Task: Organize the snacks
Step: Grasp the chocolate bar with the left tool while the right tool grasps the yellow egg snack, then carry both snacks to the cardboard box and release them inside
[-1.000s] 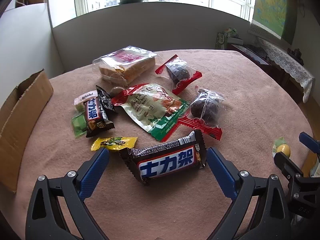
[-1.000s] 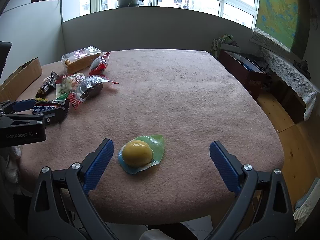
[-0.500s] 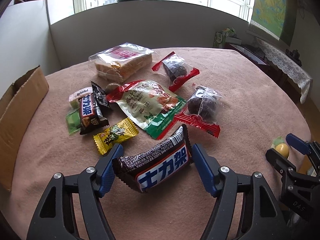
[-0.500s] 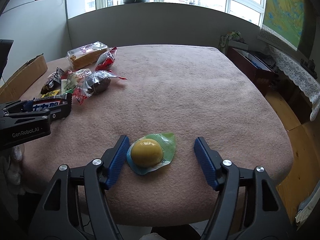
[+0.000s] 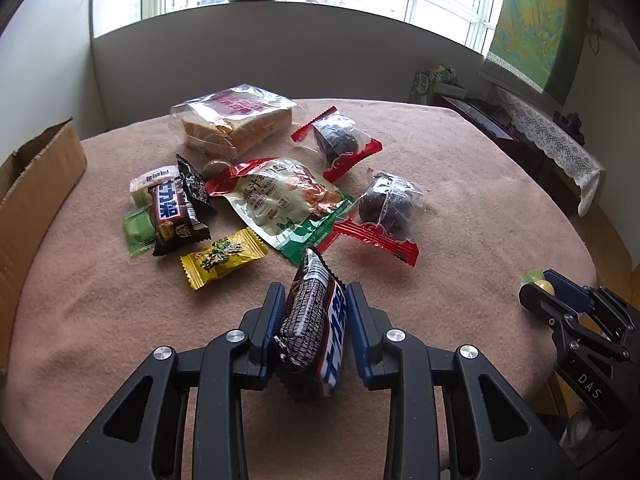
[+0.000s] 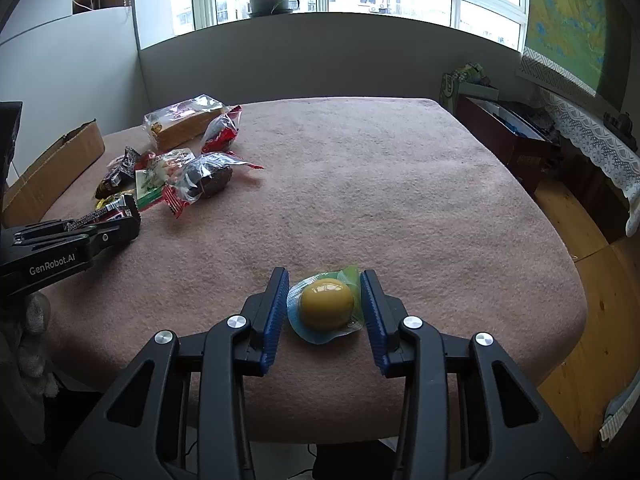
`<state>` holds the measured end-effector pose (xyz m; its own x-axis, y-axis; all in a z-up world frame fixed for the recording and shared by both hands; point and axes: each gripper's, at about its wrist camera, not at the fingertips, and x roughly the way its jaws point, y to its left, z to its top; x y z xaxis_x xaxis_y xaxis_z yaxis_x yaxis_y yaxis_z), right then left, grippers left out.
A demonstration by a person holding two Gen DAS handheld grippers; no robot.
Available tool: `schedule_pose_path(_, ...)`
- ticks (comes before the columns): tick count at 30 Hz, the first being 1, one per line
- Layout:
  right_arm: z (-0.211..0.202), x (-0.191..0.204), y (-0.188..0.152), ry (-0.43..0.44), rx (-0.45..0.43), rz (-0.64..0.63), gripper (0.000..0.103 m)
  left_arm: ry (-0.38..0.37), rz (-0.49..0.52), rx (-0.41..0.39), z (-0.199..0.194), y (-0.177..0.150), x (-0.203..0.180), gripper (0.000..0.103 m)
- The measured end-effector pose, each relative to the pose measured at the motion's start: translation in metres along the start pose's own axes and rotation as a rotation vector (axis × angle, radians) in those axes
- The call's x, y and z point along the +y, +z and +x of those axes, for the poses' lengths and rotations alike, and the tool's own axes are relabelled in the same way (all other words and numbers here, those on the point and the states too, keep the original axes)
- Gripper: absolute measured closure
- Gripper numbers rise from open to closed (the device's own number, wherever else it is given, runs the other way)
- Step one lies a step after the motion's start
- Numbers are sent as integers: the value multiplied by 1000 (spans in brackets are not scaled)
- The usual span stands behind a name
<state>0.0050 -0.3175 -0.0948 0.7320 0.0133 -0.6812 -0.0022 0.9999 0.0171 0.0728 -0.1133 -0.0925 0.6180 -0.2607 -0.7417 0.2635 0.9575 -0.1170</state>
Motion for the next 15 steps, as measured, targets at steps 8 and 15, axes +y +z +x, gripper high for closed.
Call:
schedule_pose_path(8, -3, -1, 2, -5, -9, 7, 73, -52, -39, -3, -7, -2, 10, 81)
schedule_pose_path(15, -3, -9, 7, 4, -12, 44, 75, -36, -36, -30, -15, -1, 14, 81)
